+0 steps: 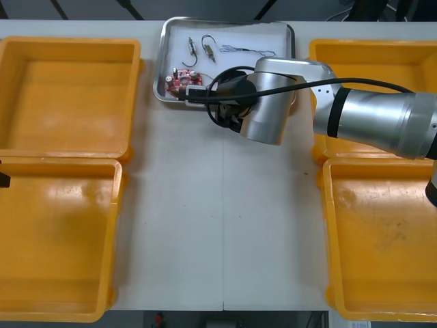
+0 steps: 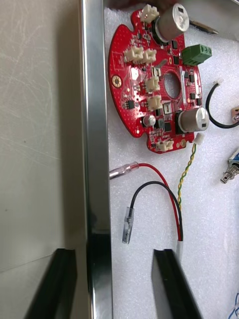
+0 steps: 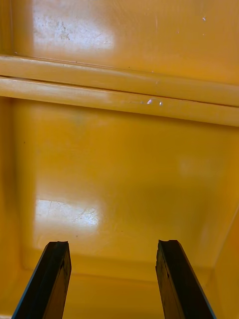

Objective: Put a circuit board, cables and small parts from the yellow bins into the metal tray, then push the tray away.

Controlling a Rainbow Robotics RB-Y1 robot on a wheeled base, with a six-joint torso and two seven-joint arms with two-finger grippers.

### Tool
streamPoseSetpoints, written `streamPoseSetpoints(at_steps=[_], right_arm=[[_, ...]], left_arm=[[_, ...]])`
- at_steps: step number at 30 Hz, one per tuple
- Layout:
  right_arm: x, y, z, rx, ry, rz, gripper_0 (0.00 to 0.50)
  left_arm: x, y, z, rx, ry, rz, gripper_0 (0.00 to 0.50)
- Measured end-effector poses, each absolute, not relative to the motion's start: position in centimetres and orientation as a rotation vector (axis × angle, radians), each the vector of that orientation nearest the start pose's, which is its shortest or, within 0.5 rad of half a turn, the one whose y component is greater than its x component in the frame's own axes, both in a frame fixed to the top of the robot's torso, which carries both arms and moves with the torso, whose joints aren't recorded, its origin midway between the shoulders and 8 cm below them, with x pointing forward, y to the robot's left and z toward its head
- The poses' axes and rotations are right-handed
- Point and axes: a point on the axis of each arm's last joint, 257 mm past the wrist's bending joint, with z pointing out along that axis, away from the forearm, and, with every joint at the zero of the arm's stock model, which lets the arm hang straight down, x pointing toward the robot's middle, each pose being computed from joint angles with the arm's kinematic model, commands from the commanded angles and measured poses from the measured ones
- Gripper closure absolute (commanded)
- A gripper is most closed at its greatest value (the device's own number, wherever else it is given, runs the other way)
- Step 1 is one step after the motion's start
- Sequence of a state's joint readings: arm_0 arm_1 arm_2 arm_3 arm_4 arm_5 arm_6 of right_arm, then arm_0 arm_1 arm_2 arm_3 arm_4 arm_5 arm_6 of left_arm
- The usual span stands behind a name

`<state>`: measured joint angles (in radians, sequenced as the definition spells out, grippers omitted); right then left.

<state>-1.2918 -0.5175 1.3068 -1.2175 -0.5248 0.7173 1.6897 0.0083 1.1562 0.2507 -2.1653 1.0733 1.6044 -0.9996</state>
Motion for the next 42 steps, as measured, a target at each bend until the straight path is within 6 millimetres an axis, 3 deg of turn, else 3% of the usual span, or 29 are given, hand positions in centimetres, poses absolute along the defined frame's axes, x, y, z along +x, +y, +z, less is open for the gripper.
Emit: streamPoseSetpoints(at_steps=[9,16,20,25,30,36,42], right_arm=[[61.9,0.6,-16.5,-1.619,1.562,-0.595,0.000],[58.2,1.7,-13.3,-1.588,1.680,-0.491,0.000],[56.3,0.6,-11.3,-1.572,1.765,-0.451,0.000],[54.5,-1.6,-8.5,-1.526,1.858,-0.396,0.000],[52.8,-5.1,-6.4,-1.304,2.038,-0.288,0.000],[51.5,-10.6,-5.5,-1.112,2.201,-0.198,0.000],[50.6,-16.8,-6.2,-0.824,2.366,-0.121,0.000]], left_arm=[[36.6,40.7,-15.7,-0.194,2.672,0.041,0.000],[36.6,40.7,-15.7,-0.194,2.672,0.041,0.000],[36.6,40.7,-15.7,-0.193,2.672,0.041,0.000],[36.6,40.7,-15.7,-0.193,2.672,0.042,0.000],[36.6,40.7,-15.7,-0.193,2.671,0.042,0.000],[36.6,40.7,-15.7,-0.193,2.671,0.042,0.000],[36.5,40.7,-15.7,-0.193,2.672,0.042,0.000]])
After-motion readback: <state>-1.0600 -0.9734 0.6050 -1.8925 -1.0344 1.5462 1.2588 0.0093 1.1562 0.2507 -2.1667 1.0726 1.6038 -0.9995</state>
